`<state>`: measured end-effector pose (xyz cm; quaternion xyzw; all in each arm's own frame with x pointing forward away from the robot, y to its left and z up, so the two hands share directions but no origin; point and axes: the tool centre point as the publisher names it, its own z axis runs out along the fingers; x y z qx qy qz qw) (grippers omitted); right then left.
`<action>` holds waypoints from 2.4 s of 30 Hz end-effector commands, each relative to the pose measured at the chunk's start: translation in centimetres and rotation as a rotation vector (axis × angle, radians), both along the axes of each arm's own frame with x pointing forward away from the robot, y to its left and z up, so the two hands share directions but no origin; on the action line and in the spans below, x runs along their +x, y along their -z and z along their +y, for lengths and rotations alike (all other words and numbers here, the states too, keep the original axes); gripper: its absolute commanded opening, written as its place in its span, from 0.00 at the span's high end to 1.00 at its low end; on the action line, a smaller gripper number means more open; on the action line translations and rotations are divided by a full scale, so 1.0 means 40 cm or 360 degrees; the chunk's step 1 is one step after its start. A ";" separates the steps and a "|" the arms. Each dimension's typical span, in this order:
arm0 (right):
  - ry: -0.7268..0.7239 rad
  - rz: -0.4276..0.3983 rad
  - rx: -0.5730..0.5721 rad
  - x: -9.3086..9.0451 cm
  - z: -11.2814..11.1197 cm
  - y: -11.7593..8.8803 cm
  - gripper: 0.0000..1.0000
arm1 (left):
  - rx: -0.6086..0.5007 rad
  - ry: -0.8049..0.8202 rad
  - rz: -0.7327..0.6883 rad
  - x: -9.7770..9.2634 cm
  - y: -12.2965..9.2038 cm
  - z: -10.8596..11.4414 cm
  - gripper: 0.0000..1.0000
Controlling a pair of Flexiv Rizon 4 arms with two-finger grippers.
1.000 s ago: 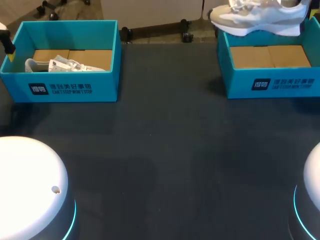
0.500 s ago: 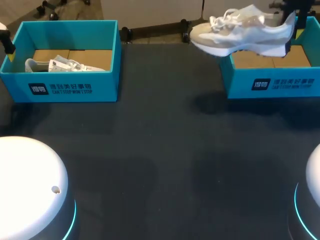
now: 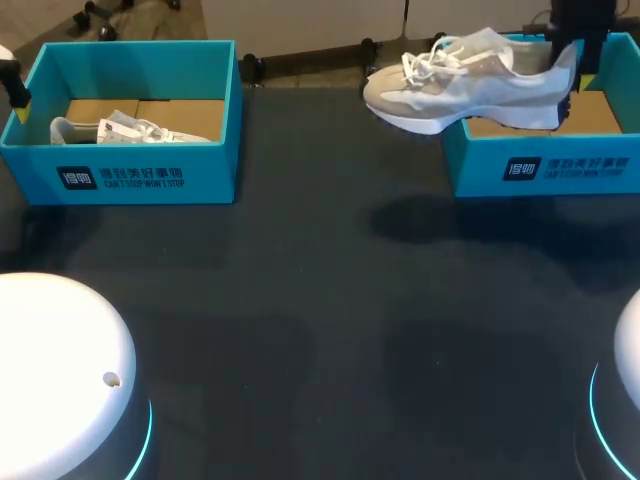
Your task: Take the shoe out of the shoebox, open the shoe tongue, remove and reinsert the insole, then place the shoe into the shoebox
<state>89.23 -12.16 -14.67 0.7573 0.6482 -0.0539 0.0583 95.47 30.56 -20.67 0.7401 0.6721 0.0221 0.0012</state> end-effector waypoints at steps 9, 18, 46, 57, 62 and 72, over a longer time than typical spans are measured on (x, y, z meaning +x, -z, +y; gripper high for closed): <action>0.0000 -0.0010 0.0005 -0.004 -0.003 -0.003 1.00 | 0.0003 0.0002 0.0000 0.000 -0.001 0.001 0.00; 0.0026 -0.0055 0.0041 -0.113 0.051 0.018 1.00 | 0.0003 0.0002 0.0000 0.000 -0.001 0.001 0.00; 0.0062 -0.0031 0.0099 -0.379 0.284 0.136 1.00 | 0.0003 0.0002 0.0000 0.000 -0.001 0.001 0.00; 0.0040 -0.0033 0.0100 -0.397 0.305 0.157 1.00 | 0.0003 0.0002 0.0000 0.000 -0.001 0.001 0.00; 0.0021 -0.0064 0.0132 -0.461 0.354 0.205 1.00 | 0.0003 0.0002 0.0000 0.000 -0.001 0.001 0.00; -0.0090 -0.0060 0.0132 -0.552 0.468 0.312 1.00 | 0.0003 0.0002 0.0000 0.000 -0.001 0.001 0.00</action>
